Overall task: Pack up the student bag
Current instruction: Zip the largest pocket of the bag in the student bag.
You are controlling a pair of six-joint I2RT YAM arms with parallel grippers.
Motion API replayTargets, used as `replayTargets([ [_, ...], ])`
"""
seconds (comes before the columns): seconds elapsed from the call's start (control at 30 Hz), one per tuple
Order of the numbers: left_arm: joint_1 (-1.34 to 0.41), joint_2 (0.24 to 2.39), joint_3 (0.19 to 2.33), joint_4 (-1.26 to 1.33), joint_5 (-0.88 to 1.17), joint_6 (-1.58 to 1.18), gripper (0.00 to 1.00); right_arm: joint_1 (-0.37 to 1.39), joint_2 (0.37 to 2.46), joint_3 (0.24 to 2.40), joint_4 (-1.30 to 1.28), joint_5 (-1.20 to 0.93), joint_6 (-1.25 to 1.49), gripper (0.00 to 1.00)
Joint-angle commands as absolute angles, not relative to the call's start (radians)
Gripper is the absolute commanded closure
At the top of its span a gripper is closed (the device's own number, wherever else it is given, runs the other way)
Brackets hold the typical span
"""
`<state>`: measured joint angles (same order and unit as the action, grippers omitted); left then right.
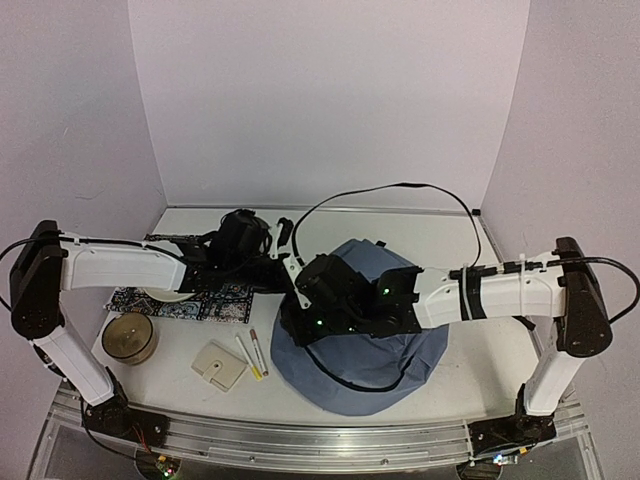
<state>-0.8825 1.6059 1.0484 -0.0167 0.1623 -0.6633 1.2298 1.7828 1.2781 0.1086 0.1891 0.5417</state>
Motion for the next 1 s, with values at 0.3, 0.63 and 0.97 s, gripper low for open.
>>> replayTargets([
  [0.3, -0.879, 1.724, 1.292, -0.062, -0.027, -0.518, 1.00, 1.318, 1.648, 1.142, 0.082, 0.121, 0.362, 1.00],
  [0.63, -0.815, 1.870, 1.400, -0.082, -0.097, -0.475, 1.00, 1.328, 1.548, 1.035, 0.110, 0.024, 0.274, 1.00],
  [0.97, -0.772, 1.895, 1.446, -0.079, -0.101, -0.423, 0.95, 1.257, 1.730, 1.204, 0.109, 0.147, 0.276, 0.99],
])
